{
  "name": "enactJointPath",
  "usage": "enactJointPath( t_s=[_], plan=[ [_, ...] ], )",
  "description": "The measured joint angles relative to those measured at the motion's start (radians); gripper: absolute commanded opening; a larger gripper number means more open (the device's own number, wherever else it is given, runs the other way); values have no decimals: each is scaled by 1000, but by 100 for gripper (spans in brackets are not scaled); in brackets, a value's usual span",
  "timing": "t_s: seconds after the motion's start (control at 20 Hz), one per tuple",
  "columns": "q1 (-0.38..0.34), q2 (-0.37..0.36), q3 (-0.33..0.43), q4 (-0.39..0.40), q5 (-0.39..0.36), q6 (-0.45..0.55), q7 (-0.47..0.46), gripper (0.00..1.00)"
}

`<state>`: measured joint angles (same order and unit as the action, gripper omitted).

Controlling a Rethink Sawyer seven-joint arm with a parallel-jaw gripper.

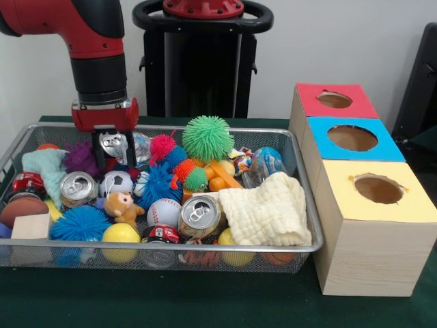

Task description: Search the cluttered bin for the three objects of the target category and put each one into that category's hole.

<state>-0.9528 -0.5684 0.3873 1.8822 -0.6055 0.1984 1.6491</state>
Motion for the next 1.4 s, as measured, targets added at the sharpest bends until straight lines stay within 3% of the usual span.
enactJointPath(
  t_s=[0.4, 0.7, 0.95, 1.0, 1.4],
  plan=[
    [8, -6, 0, 1, 0, 0, 0, 100],
    [53, -27, -20, 19, 0, -7, 0, 100],
    [110, -37, -69, 62, -9, -94, 0, 100],
    [123, -37, -90, 80, -11, -143, 0, 0],
    [131, -37, -134, 108, -10, -248, 0, 0]
  ],
)
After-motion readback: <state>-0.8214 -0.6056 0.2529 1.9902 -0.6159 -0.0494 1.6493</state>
